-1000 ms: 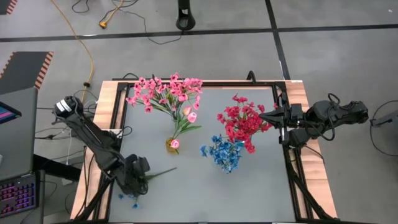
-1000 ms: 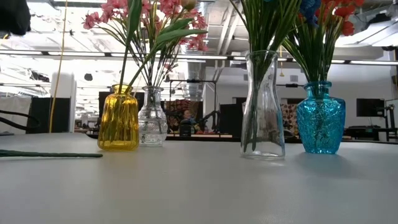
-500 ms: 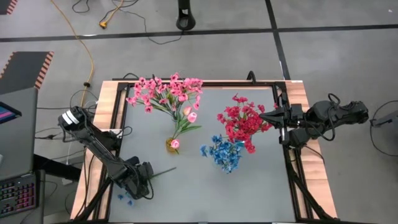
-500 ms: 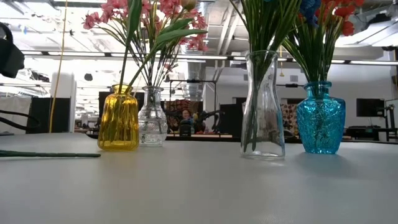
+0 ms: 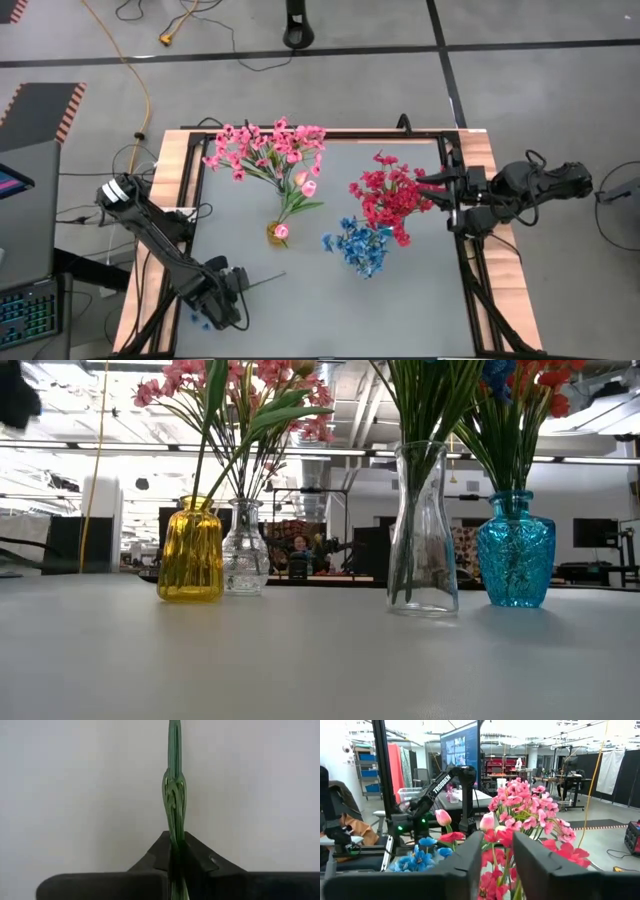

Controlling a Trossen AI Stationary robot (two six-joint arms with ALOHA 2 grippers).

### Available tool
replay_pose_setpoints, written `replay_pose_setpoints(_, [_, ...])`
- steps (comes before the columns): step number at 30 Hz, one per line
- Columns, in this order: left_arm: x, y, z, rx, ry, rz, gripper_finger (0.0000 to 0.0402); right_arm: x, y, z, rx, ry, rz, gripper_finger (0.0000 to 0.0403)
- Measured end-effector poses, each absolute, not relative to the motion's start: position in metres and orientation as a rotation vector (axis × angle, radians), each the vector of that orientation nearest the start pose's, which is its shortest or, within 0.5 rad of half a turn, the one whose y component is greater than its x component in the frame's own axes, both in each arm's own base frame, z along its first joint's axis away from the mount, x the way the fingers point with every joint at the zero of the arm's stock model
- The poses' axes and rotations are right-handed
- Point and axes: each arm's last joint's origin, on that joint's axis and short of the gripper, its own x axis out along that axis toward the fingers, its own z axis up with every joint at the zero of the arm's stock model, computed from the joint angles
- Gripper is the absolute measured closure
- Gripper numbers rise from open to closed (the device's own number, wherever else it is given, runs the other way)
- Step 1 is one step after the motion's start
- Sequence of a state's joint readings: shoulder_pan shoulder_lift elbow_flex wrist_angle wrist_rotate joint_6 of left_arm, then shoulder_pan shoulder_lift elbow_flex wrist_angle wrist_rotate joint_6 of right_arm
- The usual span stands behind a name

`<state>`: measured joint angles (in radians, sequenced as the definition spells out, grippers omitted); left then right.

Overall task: Sort flowers into vase by color
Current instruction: Put the blue flowers into the bottom transparent vase

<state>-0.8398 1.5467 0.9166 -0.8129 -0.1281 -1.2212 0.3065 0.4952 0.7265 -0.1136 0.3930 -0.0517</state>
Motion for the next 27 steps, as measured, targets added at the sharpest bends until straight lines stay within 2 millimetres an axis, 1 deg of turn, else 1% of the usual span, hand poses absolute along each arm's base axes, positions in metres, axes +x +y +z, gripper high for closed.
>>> replay_pose_setpoints(3, [0.182, -0.197, 0.193, -0.327, 1.357, 0.221, 0.0389, 0.112, 0.024, 0.353, -0.017, -0.095, -0.086, 0.0225])
replay_pose_setpoints(5, [0.188, -0.201, 0.208, -0.328, 1.357, 0.186, 0.0389, 0.12, 0.026, 0.352, -0.029, -0.083, -0.085, 0.0205])
replay_pose_setpoints(9, [0.199, -0.207, 0.24, -0.364, 1.374, 0.086, 0.0392, 0.136, 0.032, 0.351, -0.11, -0.032, -0.083, 0.0179])
replay_pose_setpoints(12, [0.21, -0.21, 0.264, -0.401, 1.334, 0.011, 0.0392, 0.148, 0.037, 0.359, -0.154, -0.013, -0.072, 0.0175])
replay_pose_setpoints(17, [0.228, -0.205, 0.297, -0.441, 1.247, -0.055, 0.0392, 0.161, 0.052, 0.377, -0.238, -0.016, -0.014, 0.0179])
replay_pose_setpoints(23, [0.247, -0.191, 0.328, -0.541, 1.148, -0.053, 0.0392, 0.171, 0.076, 0.397, -0.312, -0.037, 0.081, 0.018])
replay_pose_setpoints(27, [0.259, -0.179, 0.344, -0.664, 1.1, -0.017, 0.0392, 0.182, 0.094, 0.401, -0.391, -0.027, 0.138, 0.0181])
